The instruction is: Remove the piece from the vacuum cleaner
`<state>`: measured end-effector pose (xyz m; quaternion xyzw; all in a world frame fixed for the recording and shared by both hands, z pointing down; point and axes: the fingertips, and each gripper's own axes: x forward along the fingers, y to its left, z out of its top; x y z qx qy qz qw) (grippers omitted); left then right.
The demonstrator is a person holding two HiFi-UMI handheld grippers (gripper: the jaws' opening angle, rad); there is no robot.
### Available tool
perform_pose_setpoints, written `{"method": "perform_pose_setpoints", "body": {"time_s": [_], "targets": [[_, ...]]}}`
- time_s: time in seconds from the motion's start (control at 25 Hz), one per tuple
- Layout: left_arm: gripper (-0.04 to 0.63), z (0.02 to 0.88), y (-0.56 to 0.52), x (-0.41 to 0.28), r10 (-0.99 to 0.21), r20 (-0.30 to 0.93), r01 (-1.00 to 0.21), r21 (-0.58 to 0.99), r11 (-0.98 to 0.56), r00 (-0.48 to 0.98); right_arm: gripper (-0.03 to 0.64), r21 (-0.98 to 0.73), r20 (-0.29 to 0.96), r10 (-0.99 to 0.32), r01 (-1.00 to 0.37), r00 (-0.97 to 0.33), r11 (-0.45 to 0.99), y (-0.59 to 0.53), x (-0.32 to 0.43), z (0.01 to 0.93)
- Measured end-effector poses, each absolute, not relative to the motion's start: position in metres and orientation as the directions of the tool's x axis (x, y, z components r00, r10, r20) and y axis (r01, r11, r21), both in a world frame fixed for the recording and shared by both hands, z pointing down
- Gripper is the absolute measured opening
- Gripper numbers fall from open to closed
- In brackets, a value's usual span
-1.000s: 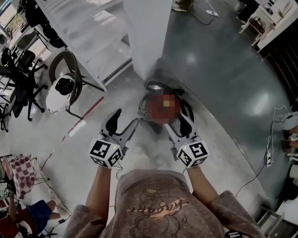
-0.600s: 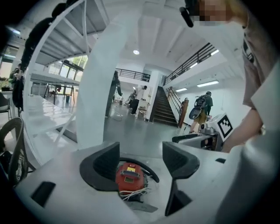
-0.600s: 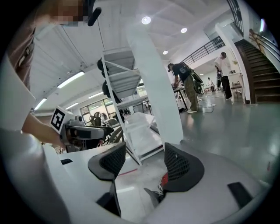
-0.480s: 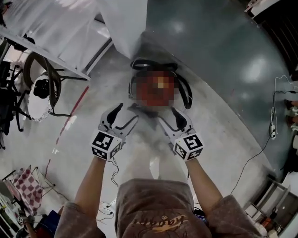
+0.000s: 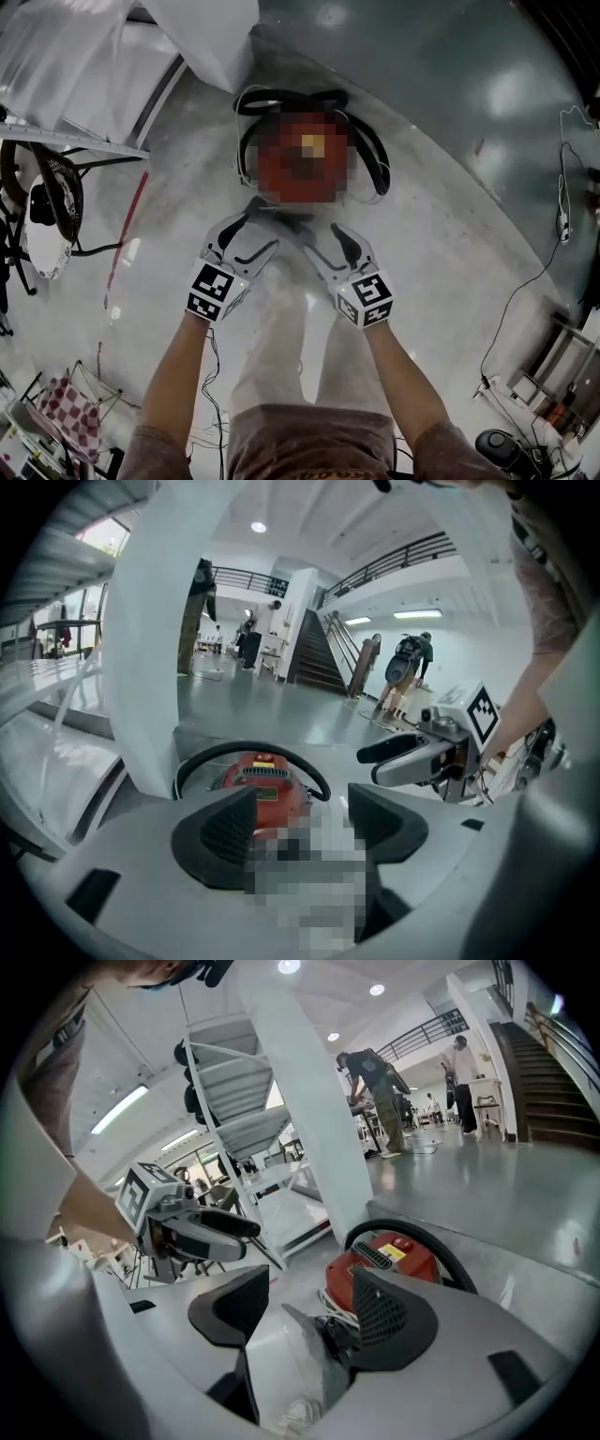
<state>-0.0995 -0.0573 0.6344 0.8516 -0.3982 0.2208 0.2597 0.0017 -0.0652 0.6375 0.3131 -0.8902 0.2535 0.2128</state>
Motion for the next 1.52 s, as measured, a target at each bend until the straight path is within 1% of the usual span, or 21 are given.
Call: {"method": "perform_pose_setpoints", "body": {"time_s": [0.12, 0.32, 0.56, 0.8, 1.04, 1.2, 1.52], "targets": [[0.282, 0.668, -0.057, -0.091, -0.524, 0.605, -0.772, 0.265, -0.578, 0.600, 0.249, -0.318, 0.559, -0.449, -0.679, -0.698, 0.661, -0.062, 0.004, 0.671], [0.284, 0.719, -0.055, -0.078, -0.447, 0.641, -0.730, 0.273, -0.627, 0.624, 0.250, -0.319, 0.611, -0.410, -0.685, -0.677, 0.655, -0.053, 0.004, 0.724], [0.282, 0.781, -0.047, -0.067, -0.311, 0.710, -0.648, 0.264, -0.714, 0.632, 0.251, -0.322, 0.674, -0.324, -0.659, -0.664, 0.680, -0.037, -0.006, 0.788], [0.282, 0.824, -0.040, -0.060, -0.204, 0.767, -0.549, 0.221, -0.806, 0.608, 0.252, -0.309, 0.737, -0.233, -0.623, -0.634, 0.718, -0.022, -0.008, 0.840], [0.282, 0.854, -0.037, -0.056, -0.115, 0.806, -0.470, 0.216, -0.856, 0.581, 0.252, -0.308, 0.765, -0.160, -0.572, -0.624, 0.760, -0.015, -0.016, 0.870], [0.284, 0.861, -0.035, -0.054, -0.057, 0.807, -0.430, 0.252, -0.867, 0.588, 0.252, -0.319, 0.769, -0.135, -0.558, -0.625, 0.766, -0.017, -0.023, 0.879], [0.281, 0.865, -0.029, -0.054, 0.020, 0.819, -0.390, 0.294, -0.872, 0.574, 0.244, -0.342, 0.769, -0.107, -0.547, -0.630, 0.764, -0.014, -0.026, 0.880]]}}
